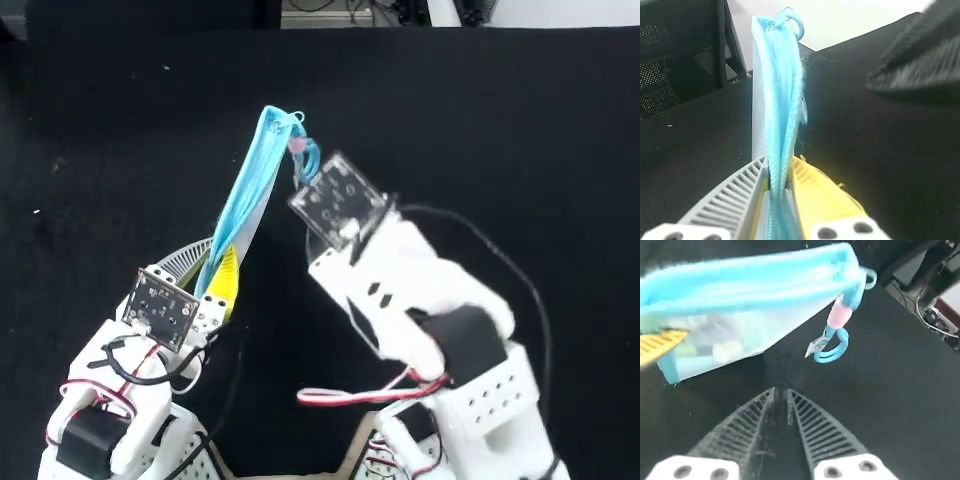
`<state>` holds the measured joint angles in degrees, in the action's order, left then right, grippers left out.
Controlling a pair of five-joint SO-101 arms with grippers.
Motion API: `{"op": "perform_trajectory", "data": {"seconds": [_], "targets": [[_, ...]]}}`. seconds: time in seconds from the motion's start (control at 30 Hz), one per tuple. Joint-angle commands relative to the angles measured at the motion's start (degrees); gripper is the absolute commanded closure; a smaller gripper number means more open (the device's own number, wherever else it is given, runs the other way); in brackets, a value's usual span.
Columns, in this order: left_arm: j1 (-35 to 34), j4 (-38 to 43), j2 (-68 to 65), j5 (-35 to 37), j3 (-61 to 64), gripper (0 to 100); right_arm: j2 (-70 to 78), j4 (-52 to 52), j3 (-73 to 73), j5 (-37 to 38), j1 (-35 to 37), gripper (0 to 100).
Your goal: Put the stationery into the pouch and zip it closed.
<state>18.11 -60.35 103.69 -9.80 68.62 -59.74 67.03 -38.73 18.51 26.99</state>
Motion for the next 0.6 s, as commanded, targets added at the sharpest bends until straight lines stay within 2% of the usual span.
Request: {"op": "perform_trajectory", "data": {"seconds": [0.0,0.3,0.57], "targets": [[0.0,0.0,-0.5,0.5,1.5,97,-7.7,-9.4,-11.5,-2.5,-0.4,98.7],[-0.1,-0.1,-0.5,0.5,1.5,97,-13.1,-12.7,-22.6,-4.6,-0.6,98.7],[-0.3,0.4,-0.4,0.5,0.3,97,-13.3,-21.8,-31.5,-4.6,-0.5,98.7]]}}
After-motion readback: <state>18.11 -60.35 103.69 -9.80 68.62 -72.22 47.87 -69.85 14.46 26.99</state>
